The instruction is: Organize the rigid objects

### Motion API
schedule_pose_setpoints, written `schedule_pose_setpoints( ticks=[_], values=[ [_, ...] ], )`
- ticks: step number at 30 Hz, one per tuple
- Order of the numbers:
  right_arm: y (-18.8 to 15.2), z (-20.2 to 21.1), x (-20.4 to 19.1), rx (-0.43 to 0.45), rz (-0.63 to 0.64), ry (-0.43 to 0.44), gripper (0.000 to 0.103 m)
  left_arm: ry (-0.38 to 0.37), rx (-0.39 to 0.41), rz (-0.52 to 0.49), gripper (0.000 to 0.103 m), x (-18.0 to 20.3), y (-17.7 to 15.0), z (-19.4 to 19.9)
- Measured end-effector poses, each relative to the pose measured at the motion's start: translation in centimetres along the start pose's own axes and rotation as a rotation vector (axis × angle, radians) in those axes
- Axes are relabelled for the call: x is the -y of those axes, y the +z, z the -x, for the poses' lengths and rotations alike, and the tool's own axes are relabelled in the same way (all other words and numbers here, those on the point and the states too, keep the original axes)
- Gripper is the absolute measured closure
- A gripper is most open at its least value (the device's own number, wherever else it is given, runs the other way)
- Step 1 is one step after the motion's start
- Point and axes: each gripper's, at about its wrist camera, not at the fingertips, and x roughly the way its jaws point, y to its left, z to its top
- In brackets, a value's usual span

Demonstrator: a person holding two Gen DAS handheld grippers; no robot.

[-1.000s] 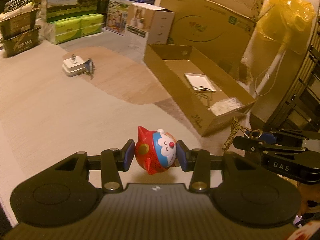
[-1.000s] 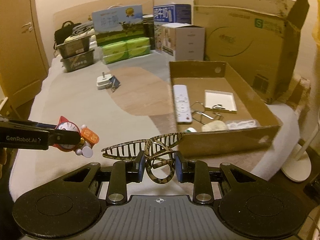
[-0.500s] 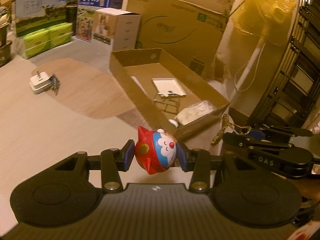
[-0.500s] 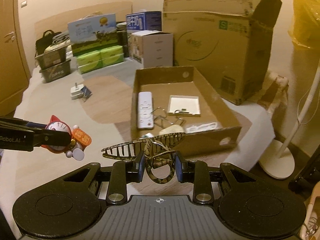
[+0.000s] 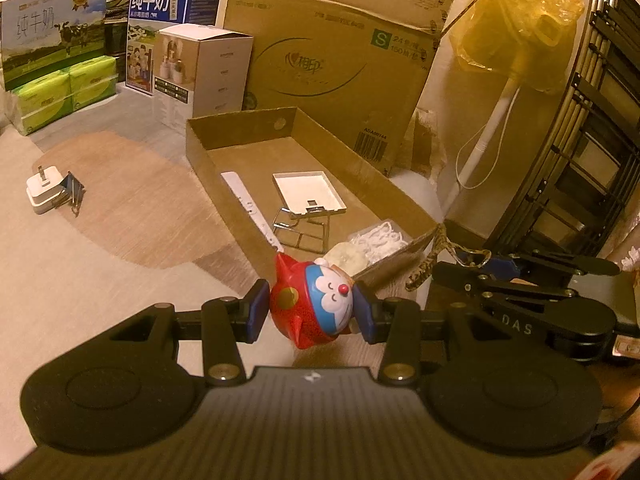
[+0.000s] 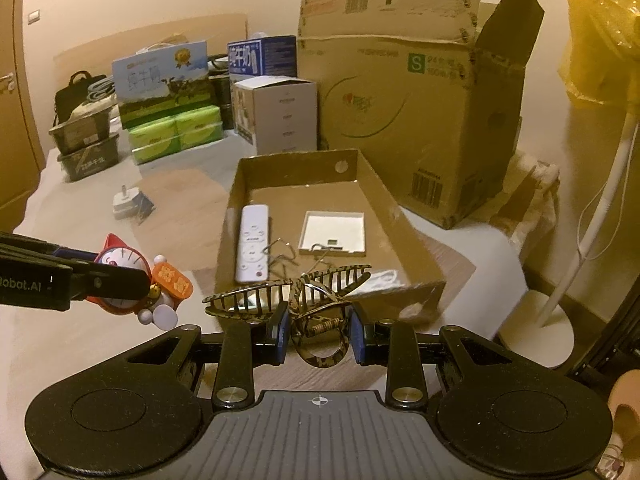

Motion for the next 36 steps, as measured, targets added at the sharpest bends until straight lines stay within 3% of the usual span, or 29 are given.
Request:
schedule_pose_setpoints(
  ticks=[22,36],
  values=[
    [4.9,-5.7,3.5,-0.001,0.045,0.026,0.072,0.031,0.033,0.083,0.062,-0.2,5.8,-5.3],
    [10.2,-14.0,5.5,-0.023,0.169,0.074,0.072,0.086,0.044,0.137,0.062,-2.9,10.6,-11.2]
  ],
)
